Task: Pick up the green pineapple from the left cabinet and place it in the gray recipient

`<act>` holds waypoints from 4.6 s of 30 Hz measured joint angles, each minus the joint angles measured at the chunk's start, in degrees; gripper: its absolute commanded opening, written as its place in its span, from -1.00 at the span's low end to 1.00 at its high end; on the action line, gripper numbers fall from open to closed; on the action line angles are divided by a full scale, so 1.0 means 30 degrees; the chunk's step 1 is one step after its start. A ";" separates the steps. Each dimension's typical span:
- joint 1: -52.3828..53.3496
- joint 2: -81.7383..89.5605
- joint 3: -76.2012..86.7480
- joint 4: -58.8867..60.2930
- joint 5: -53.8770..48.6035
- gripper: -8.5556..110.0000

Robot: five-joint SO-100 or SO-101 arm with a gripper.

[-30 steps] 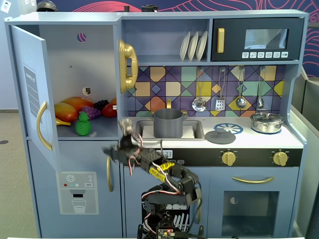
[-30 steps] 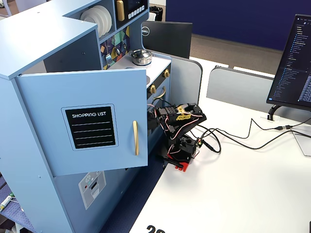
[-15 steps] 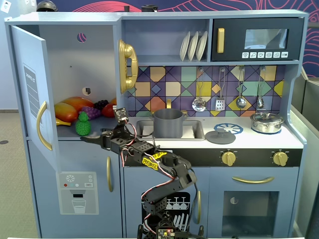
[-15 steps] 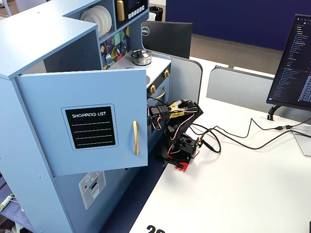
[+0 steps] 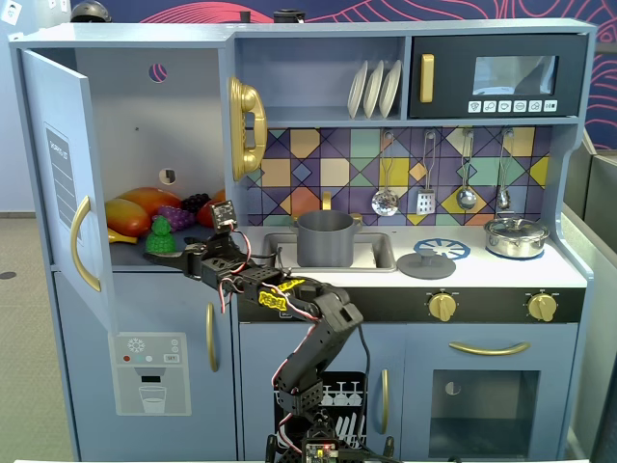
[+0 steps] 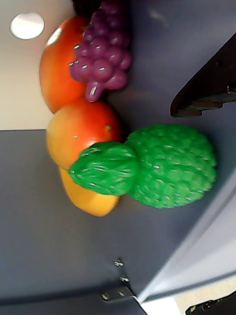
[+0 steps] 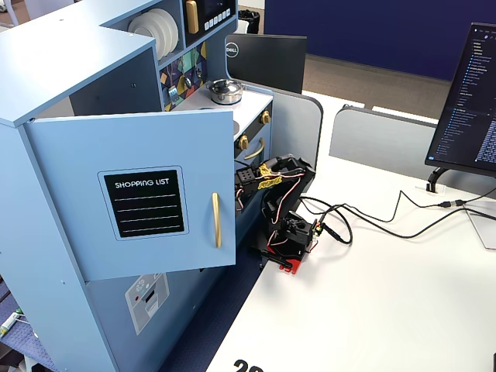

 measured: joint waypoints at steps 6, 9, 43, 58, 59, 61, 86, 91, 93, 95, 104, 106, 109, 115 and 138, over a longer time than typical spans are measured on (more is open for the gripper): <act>0.0000 -0.1787 -0.1143 -0.0557 0.0000 -0.07; 0.0000 -0.2666 -0.1729 -0.0850 0.0000 -0.07; 0.0381 -0.8555 -0.6943 -0.0674 0.0410 -0.86; -0.2783 0.1113 -0.2021 0.4014 0.0176 -0.86; -0.2871 0.2490 -0.1406 0.4570 0.0000 -0.86; -0.2988 0.5420 -0.0234 0.5479 -0.0469 -0.86; 1.6494 0.7178 -0.2549 0.4248 0.1787 -0.86; 1.6318 0.3398 -0.5332 0.6387 0.0937 -0.86; 1.6289 0.2080 -0.6328 0.7061 0.0410 -0.86; 1.6377 0.0996 -0.7119 0.7793 -0.0176 -0.86; 1.6084 -0.1113 -0.8555 1.0811 -0.0410 -0.28; 1.6084 -0.1113 -0.8584 1.0781 0.0059 -0.30; 1.6084 -0.0732 -0.8584 1.0781 0.0410 -0.43; 1.6084 0.5215 -0.8262 1.8047 0.0586 -0.69; 1.6172 1.3447 1.4180 2.3467 0.0996 -0.86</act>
